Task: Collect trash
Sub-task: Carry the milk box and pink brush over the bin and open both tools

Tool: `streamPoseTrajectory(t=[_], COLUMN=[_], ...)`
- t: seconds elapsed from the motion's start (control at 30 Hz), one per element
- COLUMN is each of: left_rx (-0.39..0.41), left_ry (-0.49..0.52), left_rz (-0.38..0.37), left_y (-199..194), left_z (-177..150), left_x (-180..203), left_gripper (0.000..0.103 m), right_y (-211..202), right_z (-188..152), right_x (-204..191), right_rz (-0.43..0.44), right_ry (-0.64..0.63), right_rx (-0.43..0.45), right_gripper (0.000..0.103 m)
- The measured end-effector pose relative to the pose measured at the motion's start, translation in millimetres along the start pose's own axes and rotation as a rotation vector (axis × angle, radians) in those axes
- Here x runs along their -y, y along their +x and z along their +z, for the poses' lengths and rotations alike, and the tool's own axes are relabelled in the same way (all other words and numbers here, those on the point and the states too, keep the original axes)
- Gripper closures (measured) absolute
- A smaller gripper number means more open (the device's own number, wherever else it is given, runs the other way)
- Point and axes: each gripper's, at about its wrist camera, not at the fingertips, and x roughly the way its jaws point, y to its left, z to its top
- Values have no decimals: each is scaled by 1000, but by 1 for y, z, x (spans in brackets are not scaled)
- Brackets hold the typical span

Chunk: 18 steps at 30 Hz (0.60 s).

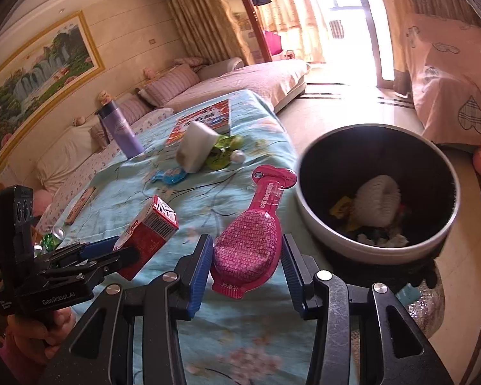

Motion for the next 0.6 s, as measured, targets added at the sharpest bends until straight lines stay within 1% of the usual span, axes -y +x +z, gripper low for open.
streamPoseTrajectory(t=[0.2, 0.6], left_rx=[-3, 10], left_ry=[38, 104], left_rz=[-20, -30], left_y=[7, 13], left_z=[7, 23], left_x=[25, 60], left_gripper=[48, 48], right_y=[-10, -22], right_z=[1, 2], right_x=[22, 45], right_rz=[-26, -46], right_ry=[40, 68], right_rx=[22, 53], right_gripper=[59, 59])
